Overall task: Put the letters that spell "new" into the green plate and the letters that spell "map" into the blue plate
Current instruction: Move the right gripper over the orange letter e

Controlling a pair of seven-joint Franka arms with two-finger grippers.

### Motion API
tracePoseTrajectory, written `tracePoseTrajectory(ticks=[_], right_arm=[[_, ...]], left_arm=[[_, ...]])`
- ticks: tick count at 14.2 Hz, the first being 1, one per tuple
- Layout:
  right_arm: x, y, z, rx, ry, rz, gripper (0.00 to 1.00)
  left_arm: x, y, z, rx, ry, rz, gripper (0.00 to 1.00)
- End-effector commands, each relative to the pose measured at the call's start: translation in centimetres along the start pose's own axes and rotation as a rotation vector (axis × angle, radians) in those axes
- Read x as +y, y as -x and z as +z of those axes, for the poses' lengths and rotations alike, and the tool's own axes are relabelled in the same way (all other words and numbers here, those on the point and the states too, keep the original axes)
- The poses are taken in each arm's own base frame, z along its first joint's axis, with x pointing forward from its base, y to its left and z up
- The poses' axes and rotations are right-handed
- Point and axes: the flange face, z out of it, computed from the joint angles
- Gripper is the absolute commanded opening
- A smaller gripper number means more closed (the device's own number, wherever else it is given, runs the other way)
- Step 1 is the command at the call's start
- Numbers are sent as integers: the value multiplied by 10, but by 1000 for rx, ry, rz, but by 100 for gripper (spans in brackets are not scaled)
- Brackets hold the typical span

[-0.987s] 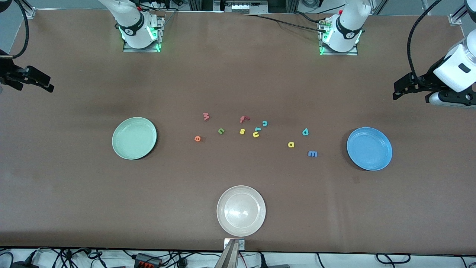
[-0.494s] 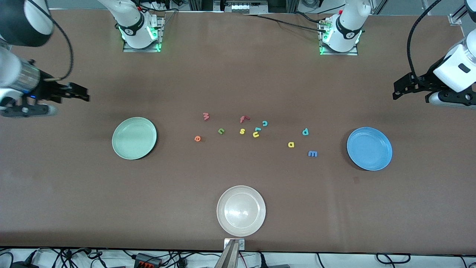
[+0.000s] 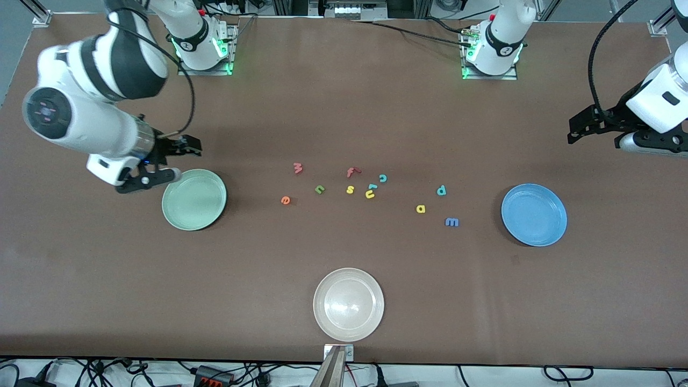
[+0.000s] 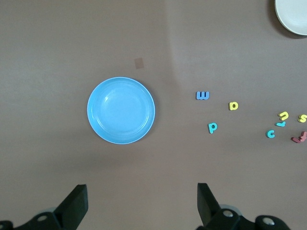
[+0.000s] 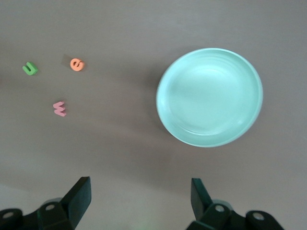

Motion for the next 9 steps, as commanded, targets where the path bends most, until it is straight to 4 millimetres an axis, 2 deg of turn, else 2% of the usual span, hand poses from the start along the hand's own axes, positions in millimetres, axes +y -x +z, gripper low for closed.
tracePoseTrajectory(ticks=[1, 6, 9], right_arm=[[-24, -23, 34, -5, 11, -36, 78], [-75, -47, 86, 5, 37, -22, 74], [-88, -60, 118, 16, 43, 31, 71]], left_arm=[[0, 1, -6, -3, -15, 18, 100], [1, 1, -7, -2, -15, 19, 100], [1, 1, -7, -2, -15, 21, 100]])
